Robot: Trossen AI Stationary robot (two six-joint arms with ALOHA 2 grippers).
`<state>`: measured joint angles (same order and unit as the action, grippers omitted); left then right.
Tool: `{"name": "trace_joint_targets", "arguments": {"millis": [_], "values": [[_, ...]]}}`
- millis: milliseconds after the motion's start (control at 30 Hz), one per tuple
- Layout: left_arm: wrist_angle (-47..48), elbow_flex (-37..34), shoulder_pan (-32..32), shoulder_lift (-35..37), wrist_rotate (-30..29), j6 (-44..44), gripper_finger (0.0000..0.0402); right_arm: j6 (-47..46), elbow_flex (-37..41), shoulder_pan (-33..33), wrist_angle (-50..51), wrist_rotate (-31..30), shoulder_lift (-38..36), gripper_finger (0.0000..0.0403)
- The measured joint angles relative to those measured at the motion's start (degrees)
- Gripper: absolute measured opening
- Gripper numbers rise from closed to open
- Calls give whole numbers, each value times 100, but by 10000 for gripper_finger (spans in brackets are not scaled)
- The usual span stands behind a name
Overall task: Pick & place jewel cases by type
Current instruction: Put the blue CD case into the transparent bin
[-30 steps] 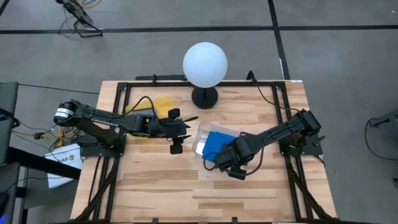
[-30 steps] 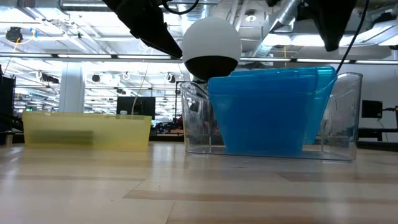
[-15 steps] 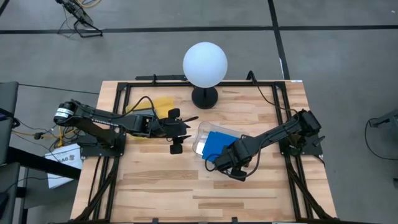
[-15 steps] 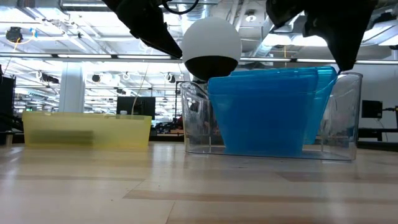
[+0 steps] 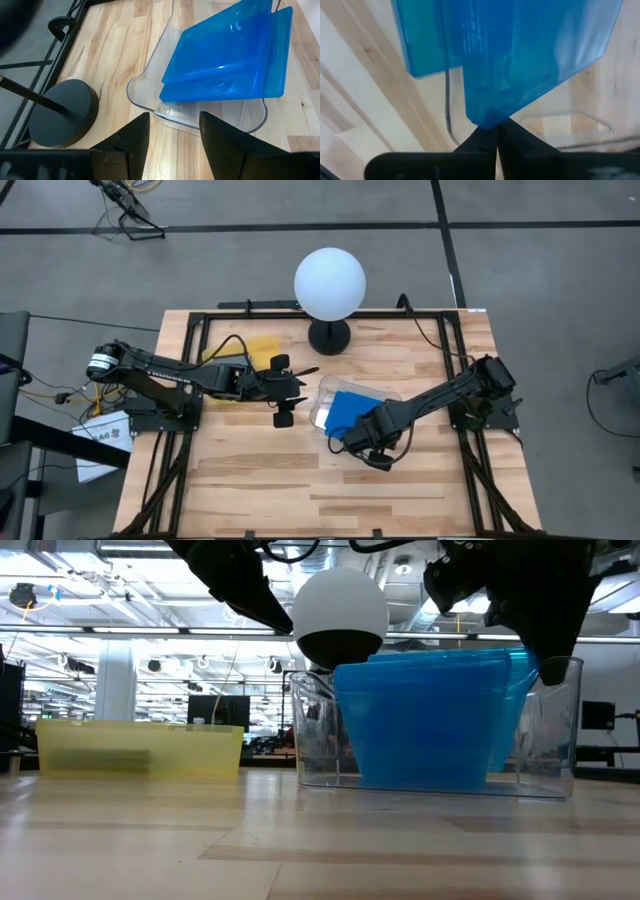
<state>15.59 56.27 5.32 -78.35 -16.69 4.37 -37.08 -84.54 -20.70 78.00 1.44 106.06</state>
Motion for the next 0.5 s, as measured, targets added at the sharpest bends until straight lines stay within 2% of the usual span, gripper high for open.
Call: {"name": "trace_joint_targets", "arguments": {"millis": [300,500], "values": [[0,0,0,0,0,1,166,250,5,154,-268,-446,0,0],[0,0,0,0,0,1,166,440,5,267,-620,-486,0,0]]}}
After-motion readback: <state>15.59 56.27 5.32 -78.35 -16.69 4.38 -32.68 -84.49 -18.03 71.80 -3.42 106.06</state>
